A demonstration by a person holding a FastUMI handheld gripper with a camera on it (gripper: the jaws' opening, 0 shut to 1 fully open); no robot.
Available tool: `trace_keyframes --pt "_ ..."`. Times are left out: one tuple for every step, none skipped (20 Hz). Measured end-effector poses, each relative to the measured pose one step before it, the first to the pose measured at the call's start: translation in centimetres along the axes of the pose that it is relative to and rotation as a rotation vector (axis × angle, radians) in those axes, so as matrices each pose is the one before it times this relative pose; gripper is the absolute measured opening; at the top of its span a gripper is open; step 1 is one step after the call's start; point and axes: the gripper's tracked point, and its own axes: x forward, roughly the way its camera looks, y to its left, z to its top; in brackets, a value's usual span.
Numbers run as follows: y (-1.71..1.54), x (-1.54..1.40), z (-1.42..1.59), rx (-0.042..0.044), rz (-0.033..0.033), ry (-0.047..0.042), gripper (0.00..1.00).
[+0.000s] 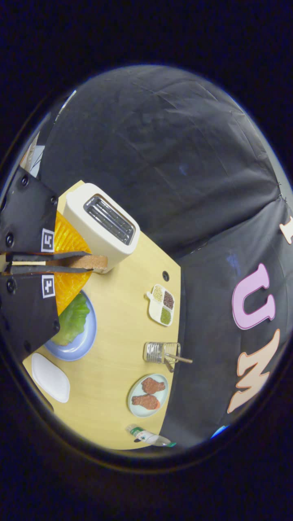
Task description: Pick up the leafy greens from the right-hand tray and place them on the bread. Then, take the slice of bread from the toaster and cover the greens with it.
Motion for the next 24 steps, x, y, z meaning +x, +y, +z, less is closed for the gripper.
trace_keyframes --pt "-0.655 0.022 -0.408 0.00995 -0.00429 -0.00393 0.06" --pt "-0.476 -0.034 -0.357 0.01067 -0.00607 -0.00408 0.06" --pt "-0.607 0.146 -0.209 0.00094 -0.00713 -0.00841 0.06" --pt "-0.589 0.159 -0.289 0.00050 -0.00526 -0.00442 0.06" --pt "-0.443 0.166 -0.342 0.00350 -0.00100 0.00019 0.06" --pt "-0.286 0.059 -0.474 0.00948 0.00283 -0.00117 0.06" --pt "-0.298 0.275 -0.178 0.01316 0.00371 -0.00101 0.06" --pt "-0.474 0.280 -0.121 0.01598 0.00014 -0.00485 0.06" --pt "-0.361 0.350 -0.029 0.01798 0.00086 -0.00449 0.06" --pt "-0.449 0.353 -0.246 0.01516 0.00125 -0.00004 0.06" --pt "-0.617 0.335 -0.106 0.01367 -0.00642 0.00151 0.06" --pt "-0.634 0.193 -0.268 0.01205 -0.00550 0.01182 0.06" --pt "-0.598 0.299 -0.267 0.01051 -0.00678 0.01143 0.06" --pt "-0.555 0.252 -0.345 0.00454 -0.01236 0.00847 0.06" --pt "-0.581 0.229 -0.202 0.00407 -0.00658 0.01043 0.06" --pt "-0.369 0.084 -0.258 0.00823 -0.00247 0.00677 0.07" --pt "-0.412 0.234 -0.149 0.00706 -0.00649 0.00811 0.08" --pt "-0.590 0.123 -0.199 0.00424 -0.01089 0.00592 0.09" --pt "-0.582 0.098 -0.014 0.00450 -0.00797 0.00179 0.09" --pt "-0.311 0.098 -0.118 0.00787 -0.00323 0.00432 0.10" --pt "-0.343 0.010 -0.050 0.00493 -0.00252 0.00565 0.11" --pt "-0.662 0.106 -0.164 -0.00033 -0.01004 0.00148 0.12" --pt "-0.651 0.173 -0.066 -0.00175 -0.01135 0.00368 0.13" --pt "-0.512 0.119 -0.220 0.00395 -0.00977 0.00303 0.13"
